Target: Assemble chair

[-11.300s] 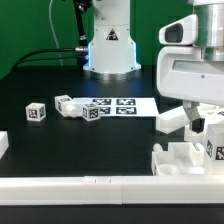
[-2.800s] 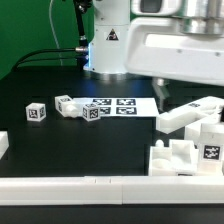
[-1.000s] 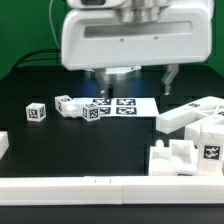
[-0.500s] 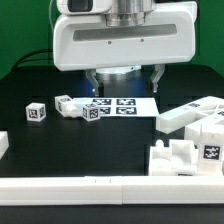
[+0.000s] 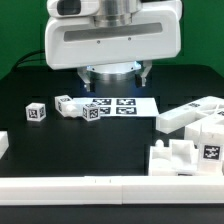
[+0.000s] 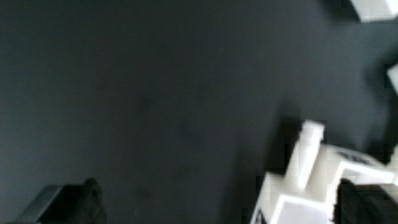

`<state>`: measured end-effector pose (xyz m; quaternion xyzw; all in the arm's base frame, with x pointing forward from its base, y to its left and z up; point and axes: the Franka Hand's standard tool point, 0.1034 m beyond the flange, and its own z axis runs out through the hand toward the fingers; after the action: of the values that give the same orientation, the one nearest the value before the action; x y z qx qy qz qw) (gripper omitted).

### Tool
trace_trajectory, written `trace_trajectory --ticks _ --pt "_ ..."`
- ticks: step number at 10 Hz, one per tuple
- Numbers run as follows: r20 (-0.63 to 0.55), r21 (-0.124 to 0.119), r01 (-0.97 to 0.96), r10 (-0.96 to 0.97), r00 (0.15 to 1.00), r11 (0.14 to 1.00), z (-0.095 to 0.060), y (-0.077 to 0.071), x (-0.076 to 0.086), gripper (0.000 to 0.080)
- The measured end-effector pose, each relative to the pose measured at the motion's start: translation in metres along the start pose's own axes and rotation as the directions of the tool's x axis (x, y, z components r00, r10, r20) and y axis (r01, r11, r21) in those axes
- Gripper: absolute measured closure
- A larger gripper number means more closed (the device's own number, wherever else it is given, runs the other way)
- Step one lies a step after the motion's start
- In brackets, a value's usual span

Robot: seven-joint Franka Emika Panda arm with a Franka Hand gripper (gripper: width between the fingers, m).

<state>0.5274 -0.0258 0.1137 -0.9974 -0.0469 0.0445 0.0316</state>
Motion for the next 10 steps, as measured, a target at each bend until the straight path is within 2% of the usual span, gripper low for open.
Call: trace_trajectory --ticks 4,5,7,9,10 --pt "-0.009 -0.004 -0.013 0.013 1.000 1.000 0.000 0.000 0.002 0.0151" --pt "-0.004 0.001 -0.001 0.001 1.000 1.000 0.001 0.002 -0.002 0.0151" --pt "0.037 0.034 0.039 -0.040 0.999 0.999 0.008 0.016 -0.037 0.0151" --pt "0.019 0.024 0.041 -0.042 0.999 0.999 0.018 0.019 -0.057 0.0151" --pt "0.020 0.024 0.042 -0.043 0.999 0.999 0.017 0.019 -0.055 0.0151"
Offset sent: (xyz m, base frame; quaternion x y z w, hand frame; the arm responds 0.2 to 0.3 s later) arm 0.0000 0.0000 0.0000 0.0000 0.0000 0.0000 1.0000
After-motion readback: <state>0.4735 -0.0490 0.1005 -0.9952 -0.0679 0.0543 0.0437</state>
